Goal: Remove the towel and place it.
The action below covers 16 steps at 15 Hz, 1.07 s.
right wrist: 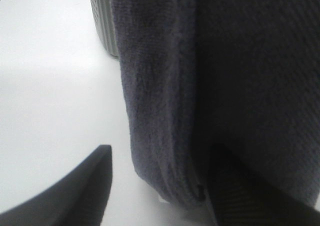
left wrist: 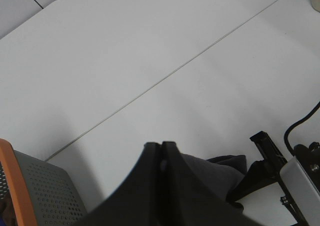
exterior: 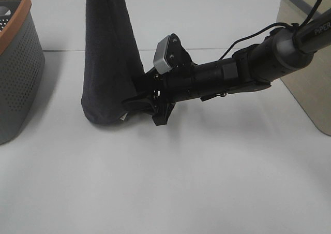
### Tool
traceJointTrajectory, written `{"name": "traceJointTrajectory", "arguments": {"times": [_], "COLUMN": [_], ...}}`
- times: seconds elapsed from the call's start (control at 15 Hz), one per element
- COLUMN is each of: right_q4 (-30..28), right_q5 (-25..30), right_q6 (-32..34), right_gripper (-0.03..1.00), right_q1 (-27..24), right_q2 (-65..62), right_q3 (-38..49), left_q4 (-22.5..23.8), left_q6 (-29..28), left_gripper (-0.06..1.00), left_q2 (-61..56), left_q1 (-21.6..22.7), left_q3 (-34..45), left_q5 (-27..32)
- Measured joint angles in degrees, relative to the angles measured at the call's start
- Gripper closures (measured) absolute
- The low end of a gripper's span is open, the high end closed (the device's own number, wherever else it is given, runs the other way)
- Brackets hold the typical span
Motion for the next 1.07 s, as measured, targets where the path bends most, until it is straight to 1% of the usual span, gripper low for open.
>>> {"name": "traceJointTrajectory", "arguments": {"times": [0.07,0.2,0.33,0.47,0.67,0.73,0.8,0.87,0.93,1.0,1.07], "right_q4": [0.0,0.0,0.0,-0.17,-0.17,-0.17,-0.17,-0.17,-0.17,-0.34,-2.35], "right_q5": [0.0,0.11,-0.69,-1.83,-2.69,-2.69,-2.69,-2.69,-2.86,-3.84,-5.5], "right_q6": [0.0,0.0,-0.46,-1.72,-2.06,-2.06,-1.72,0.11,1.83,5.96,9.28], "right_gripper": [0.44,0.54,0.6,0.61,0.61,0.65,0.74,0.88,0.92,0.95,0.95], "right_q1": [0.0,0.63,2.58,4.07,4.13,4.13,4.13,4.13,4.13,4.13,4.13], "right_q2": [0.0,0.0,0.17,1.38,1.95,1.95,1.95,1.95,1.95,1.72,0.97], "right_q3": [0.0,0.0,0.0,0.0,0.0,0.0,0.0,0.0,0.0,0.0,0.0], "left_q4": [0.0,0.0,0.0,0.0,0.0,0.0,0.0,0.0,0.0,0.0,0.0], "left_q6": [0.0,0.0,0.0,0.0,0.0,-0.06,-0.52,-1.09,-1.32,-1.95,-2.46], "left_gripper": [0.94,0.94,0.94,0.94,0.94,0.94,0.94,0.94,0.94,0.94,0.94], "left_q2": [0.0,0.0,0.0,0.0,0.0,0.0,0.0,0.0,0.0,0.0,0.0], "left_q1": [0.0,0.0,0.0,0.0,0.0,0.0,0.0,0.0,0.0,0.0,0.0], "left_q3": [0.0,0.0,0.0,0.0,0.0,0.0,0.0,0.0,0.0,0.0,0.0], "left_q5": [0.0,0.0,0.0,0.0,0.06,0.06,0.06,0.06,0.06,0.11,0.4]}}
